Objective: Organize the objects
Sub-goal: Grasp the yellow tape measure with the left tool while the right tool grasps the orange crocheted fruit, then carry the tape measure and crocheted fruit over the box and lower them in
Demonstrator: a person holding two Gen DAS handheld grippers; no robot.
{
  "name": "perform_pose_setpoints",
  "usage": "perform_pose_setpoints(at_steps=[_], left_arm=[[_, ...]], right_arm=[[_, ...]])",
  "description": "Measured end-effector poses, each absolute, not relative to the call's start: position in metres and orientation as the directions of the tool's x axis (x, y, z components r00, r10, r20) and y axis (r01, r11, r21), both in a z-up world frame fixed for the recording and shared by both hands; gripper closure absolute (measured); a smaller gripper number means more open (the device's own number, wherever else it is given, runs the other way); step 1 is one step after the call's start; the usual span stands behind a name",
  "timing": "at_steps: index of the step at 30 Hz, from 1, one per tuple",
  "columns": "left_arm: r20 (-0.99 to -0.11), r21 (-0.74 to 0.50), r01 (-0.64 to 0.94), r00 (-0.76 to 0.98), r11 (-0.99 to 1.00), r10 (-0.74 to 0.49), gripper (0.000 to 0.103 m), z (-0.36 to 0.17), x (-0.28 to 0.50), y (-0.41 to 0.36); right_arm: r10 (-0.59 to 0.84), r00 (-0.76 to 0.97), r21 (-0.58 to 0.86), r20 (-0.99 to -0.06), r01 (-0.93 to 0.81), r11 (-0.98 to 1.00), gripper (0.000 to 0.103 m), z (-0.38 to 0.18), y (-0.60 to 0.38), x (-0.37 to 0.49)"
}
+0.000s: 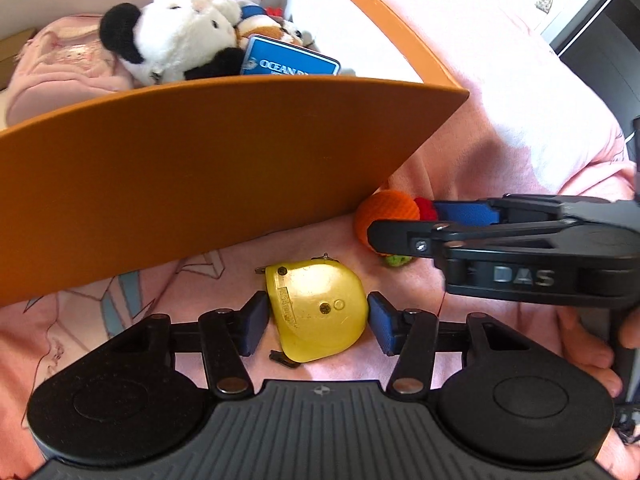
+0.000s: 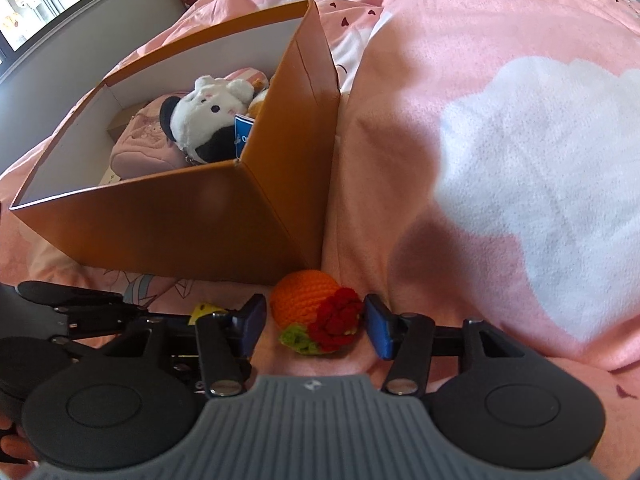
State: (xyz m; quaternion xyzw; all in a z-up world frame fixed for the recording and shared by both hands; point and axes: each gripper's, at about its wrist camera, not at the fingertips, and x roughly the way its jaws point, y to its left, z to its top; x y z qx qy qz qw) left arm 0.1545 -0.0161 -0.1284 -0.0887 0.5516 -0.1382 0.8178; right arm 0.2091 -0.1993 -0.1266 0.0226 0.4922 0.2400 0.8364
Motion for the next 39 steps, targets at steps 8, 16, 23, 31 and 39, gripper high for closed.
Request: perform_pose_setpoints(at_steps=[8,16,23,31,39], left_arm=[[-0.844,-0.332,0.146,0.396,0.932,-0.362,0.042,-0.100,0.120,0.009],[-0.755,-0.418,0.193,0.470,0.888,-0.458,0.042,-0.046,0.127,0.014],[-0.680,-0.451,0.206,0.552,0.869,-0.483,0.042,-0.004,0.139,0.008],[-0.707,-0.398,0.146,0.581,0.906,-0.404,0.042,0.003,0.175,0.024],[-0.755,-0.381,0.111,0.536,0.918,-0.378,0.042,-0.020,0.215,0.033]], right_arm=[[0.377,0.414,0.207,-0.828,-0.400,0.893,0.051,-0.123,-0.191,0.202],[0.416,0.477,0.174,-0.774,-0.471,0.864,0.051,-0.069,-0.196,0.172],[0.494,0.528,0.120,-0.690,-0.590,0.798,0.051,-0.002,-0.193,0.159],[0.491,0.548,0.030,-0.677,-0.646,0.762,0.051,0.030,-0.166,0.193],[0.410,0.442,-0.020,-0.797,-0.699,0.715,0.050,0.004,-0.129,0.243]])
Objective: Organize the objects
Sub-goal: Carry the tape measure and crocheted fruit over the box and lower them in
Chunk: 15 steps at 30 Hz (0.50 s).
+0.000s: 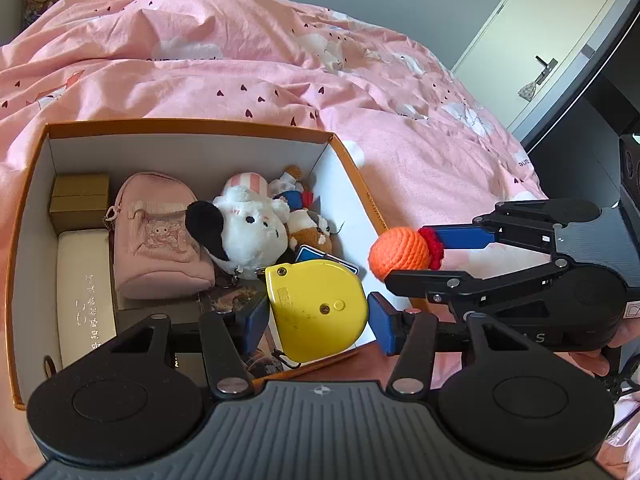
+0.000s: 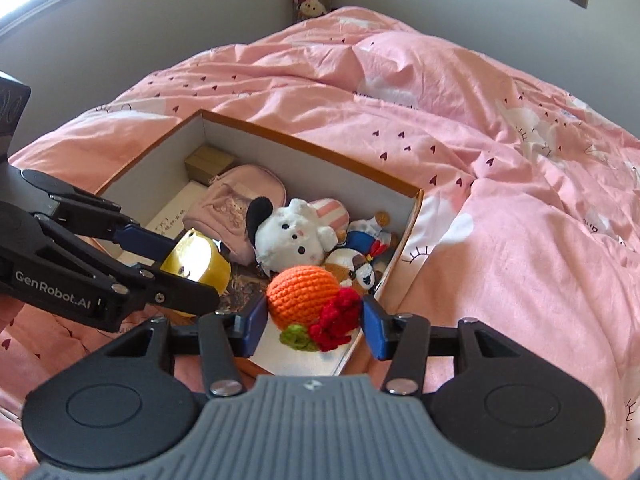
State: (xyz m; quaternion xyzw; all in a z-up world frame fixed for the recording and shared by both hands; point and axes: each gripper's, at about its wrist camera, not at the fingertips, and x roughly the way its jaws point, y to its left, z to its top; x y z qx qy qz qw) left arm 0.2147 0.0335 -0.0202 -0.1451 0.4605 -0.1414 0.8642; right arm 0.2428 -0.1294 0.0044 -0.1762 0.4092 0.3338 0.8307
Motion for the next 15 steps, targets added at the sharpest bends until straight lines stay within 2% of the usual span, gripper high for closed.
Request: perform_pose_setpoints(at_steps=[6,15], left_arm=[[-0.785,-0.393,0.092,0.485,0.915,-0.386,0.042,-0.039,0.232,0.040],[-0.805,-0.418,0.085,0.427,0.904,-0.412,0.042,-0.056,0.249,0.044]], right_arm=[[0.342,0.349,-0.040,-0.873,-0.748,0.662,0.050,-0.023,-0.110,0.261],[0.316,0.280,-0.021,-0.907,-0.777,0.629,0.049,-0.037,-0.099,0.272]])
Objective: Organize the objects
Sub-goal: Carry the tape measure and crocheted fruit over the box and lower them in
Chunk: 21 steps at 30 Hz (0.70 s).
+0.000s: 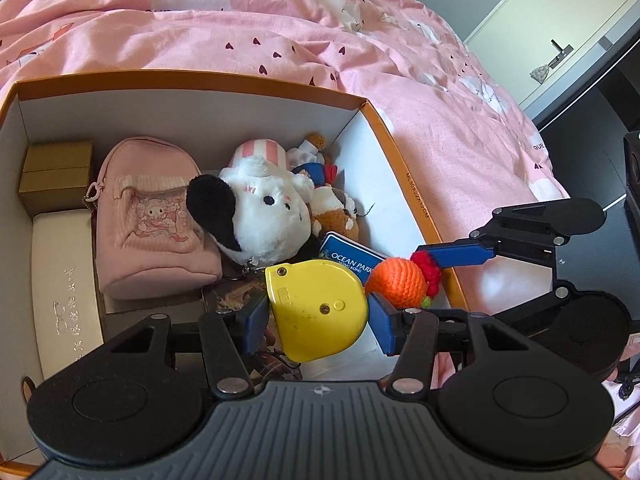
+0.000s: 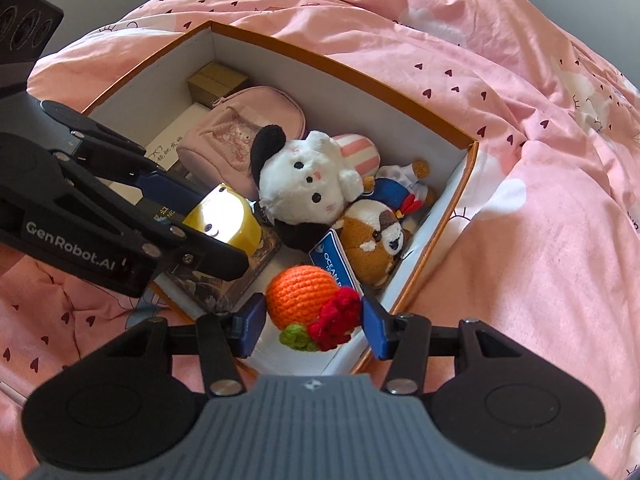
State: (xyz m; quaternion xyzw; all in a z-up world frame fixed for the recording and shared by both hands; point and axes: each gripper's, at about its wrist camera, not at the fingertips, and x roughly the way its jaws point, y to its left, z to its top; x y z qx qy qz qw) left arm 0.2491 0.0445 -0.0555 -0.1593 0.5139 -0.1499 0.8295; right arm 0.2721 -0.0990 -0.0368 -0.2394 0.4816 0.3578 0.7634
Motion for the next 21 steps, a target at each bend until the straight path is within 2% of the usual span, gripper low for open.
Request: perform_pose_setpoints(at_steps=[9,11,16,21], left_arm=[[-0.838,-0.423,0.086,0.341,0.902,-0.426,0.042,-0.071,0.268,0.033],[-0.845,-0.426,0.078,0.322,0.901,-0.427,0.042,-0.075,0.271,0.030],[-0.868,-0.404,0.063,0.287,0.912,-0.405,0.042,-0.083,0.282,0.020],[-0.891,-0.376,0.041,0.257,0.926,-0.373,0.042,-0.091,0.289,0.011]], right_arm=[[0.354,0.308,-0.031,-0.883,-0.791,0.611,0.043,-0.021,-0.107,0.269],[0.358,0.349,-0.053,-0.866,-0.776,0.629,0.039,-0.014,-0.111,0.269],[0.363,0.457,-0.102,-0.812,-0.724,0.683,0.038,0.000,-0.127,0.274],[0.366,0.465,-0.098,-0.807,-0.715,0.692,0.037,-0.004,-0.134,0.276]])
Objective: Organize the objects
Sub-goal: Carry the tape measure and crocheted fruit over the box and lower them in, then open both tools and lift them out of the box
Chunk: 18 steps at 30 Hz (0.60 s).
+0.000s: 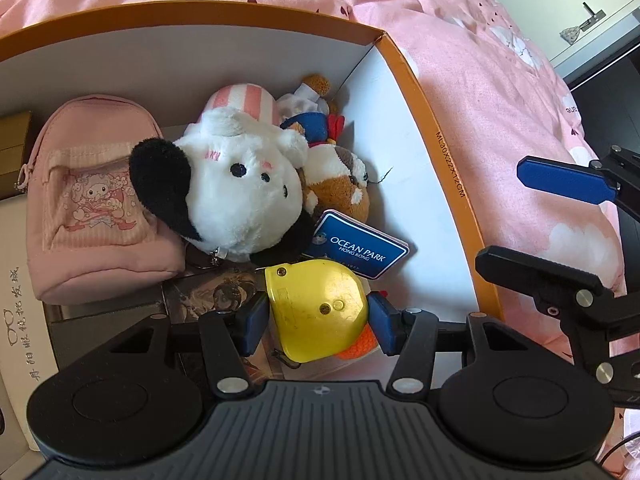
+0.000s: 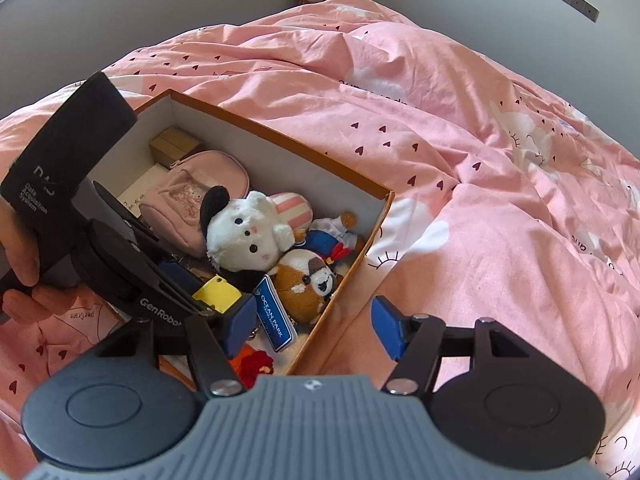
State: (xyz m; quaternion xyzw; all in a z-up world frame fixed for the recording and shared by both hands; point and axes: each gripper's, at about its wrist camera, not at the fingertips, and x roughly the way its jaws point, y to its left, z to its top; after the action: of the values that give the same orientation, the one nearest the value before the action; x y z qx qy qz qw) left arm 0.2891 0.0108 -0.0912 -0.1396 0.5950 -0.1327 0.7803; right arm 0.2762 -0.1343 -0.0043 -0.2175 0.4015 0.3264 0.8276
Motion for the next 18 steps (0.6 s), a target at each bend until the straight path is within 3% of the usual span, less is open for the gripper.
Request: perform_pose_setpoints(at_steps=[8,15,18], left_arm=[[-0.894,-0.361,0.032,0.274,0.932,-0.356,0.038,-0.087,0.286,0.011],[-0.888,-0.283,0.068,0.357,0.957,-0.288,0.037,-0.062,0.270,0.012],[-0.875,-0.231,0.065,0.421,0.971,-0.236,0.032,-0.045,0.257,0.013]], right_arm=[[0.368,0.452,-0.084,-0.813,-0.716,0.693,0.036,-0.016,-0.135,0.275],[0.375,0.457,-0.084,-0.806,-0.716,0.693,0.036,-0.011,-0.134,0.266],[0.381,0.463,-0.081,-0.800,-0.714,0.695,0.035,-0.006,-0.133,0.260]])
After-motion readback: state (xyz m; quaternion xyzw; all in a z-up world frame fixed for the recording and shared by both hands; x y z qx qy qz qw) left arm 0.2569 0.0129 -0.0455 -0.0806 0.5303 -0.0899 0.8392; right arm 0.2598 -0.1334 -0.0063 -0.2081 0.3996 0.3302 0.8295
